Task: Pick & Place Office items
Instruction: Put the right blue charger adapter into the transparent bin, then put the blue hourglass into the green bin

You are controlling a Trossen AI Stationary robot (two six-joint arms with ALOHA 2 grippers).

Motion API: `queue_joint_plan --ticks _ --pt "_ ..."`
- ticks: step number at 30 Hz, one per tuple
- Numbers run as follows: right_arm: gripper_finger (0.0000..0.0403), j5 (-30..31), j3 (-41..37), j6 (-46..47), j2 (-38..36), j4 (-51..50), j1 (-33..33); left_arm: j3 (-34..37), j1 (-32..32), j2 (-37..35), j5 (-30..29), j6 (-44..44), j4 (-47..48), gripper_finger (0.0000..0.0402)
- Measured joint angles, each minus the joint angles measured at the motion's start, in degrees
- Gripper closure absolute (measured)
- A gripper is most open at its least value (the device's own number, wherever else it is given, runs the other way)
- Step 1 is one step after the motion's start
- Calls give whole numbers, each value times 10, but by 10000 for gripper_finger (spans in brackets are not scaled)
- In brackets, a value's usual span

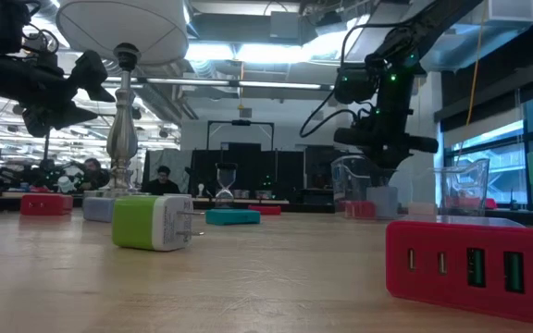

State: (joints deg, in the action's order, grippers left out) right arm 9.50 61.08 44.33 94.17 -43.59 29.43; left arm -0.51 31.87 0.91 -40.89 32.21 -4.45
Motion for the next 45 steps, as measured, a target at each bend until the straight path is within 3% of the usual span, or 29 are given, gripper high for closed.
queue_joint_plan --ticks 7,11,22,35,39,45 --pt "381 -31 13 32 -9 -8 0 0 0 0 0 0 0 151" --pt "380 -31 49 45 -23 -25 0 0 0 0 0 0 0 151" --pt "257 -30 157 63 -31 -77 0 0 0 0 0 0 0 151" --pt "116 -25 213 62 -31 -66 -30 0 0 0 -1 0 0 151" --pt "85 -22 223 62 -31 -50 -54 0 0 0 -1 0 0 151" --pt "61 51 224 80 -27 -24 -103 0 0 0 -1 0 0 151"
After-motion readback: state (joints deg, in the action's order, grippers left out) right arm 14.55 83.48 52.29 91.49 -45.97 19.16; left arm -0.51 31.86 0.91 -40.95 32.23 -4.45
